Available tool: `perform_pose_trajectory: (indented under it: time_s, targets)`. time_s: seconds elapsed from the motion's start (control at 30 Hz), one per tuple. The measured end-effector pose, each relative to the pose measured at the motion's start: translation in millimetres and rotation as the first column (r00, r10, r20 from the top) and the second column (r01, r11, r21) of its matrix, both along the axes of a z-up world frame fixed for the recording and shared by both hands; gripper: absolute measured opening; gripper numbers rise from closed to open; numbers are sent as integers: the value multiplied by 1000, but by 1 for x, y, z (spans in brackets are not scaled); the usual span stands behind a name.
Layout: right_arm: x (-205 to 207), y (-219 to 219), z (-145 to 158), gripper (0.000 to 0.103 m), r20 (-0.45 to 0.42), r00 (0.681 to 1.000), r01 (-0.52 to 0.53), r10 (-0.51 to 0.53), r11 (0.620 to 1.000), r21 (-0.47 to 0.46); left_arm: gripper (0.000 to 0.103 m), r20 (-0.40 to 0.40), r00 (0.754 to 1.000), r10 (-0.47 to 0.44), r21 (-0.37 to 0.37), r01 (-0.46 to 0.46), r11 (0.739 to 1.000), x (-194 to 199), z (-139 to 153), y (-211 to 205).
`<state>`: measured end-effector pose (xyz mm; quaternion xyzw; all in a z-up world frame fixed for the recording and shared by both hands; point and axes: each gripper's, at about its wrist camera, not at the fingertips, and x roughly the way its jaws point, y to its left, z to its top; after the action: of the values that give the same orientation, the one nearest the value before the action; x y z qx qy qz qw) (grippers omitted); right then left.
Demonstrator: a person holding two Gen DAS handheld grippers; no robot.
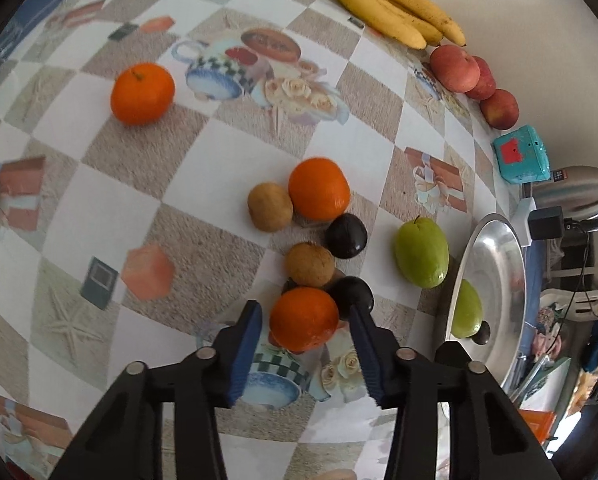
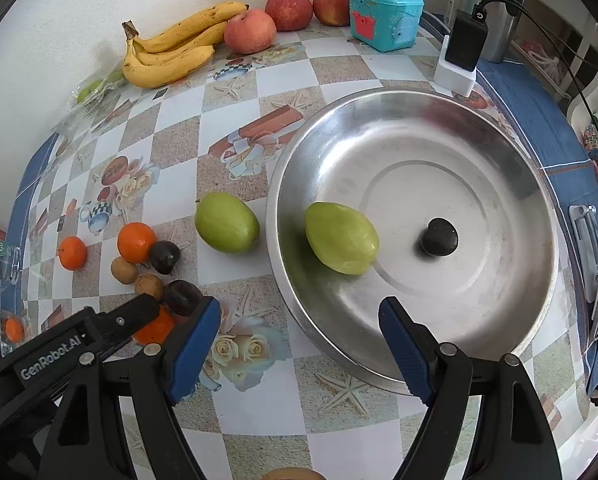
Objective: Organize fruits
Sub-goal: 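Close the left tool on the orange beside the kiwis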
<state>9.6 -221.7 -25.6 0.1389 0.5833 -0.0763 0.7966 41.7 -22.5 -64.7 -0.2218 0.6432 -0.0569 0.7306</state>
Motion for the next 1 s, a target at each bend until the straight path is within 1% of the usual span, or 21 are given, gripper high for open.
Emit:
perform_pose_trajectory:
  time_s: [0.07,0.17,0.27,0.43,0.67,1.0]
  targets:
    - [0,0,0,82,0,1000,1,-1,1000,0,40,-5,1000,1,5,-1,1000,-1,-1,-1]
    - [-1,-3,1,82,0,1000,4,-4,1000,0,38,-4,1000,7,8,-7,1000,-1,-1,-1]
    - [-2,-4,0,82,0,1000,7,-7,1000,2,38,-3,1000,7,9,-7,1000,-1,-1,0]
    - [-1,-4,0,82,0,1000,6,-6,1000,2,38,1,1000,20,34,-20,999,-2,1,4]
    - [-1,-3,0,82,0,1000,6,-6,1000,1,38,13,998,63,68,-64,996,-1,5,20]
    - [3,14,0,82,3,1000,-11,11,1000,4,38,24,987,157,84,-158,984,2,8,53]
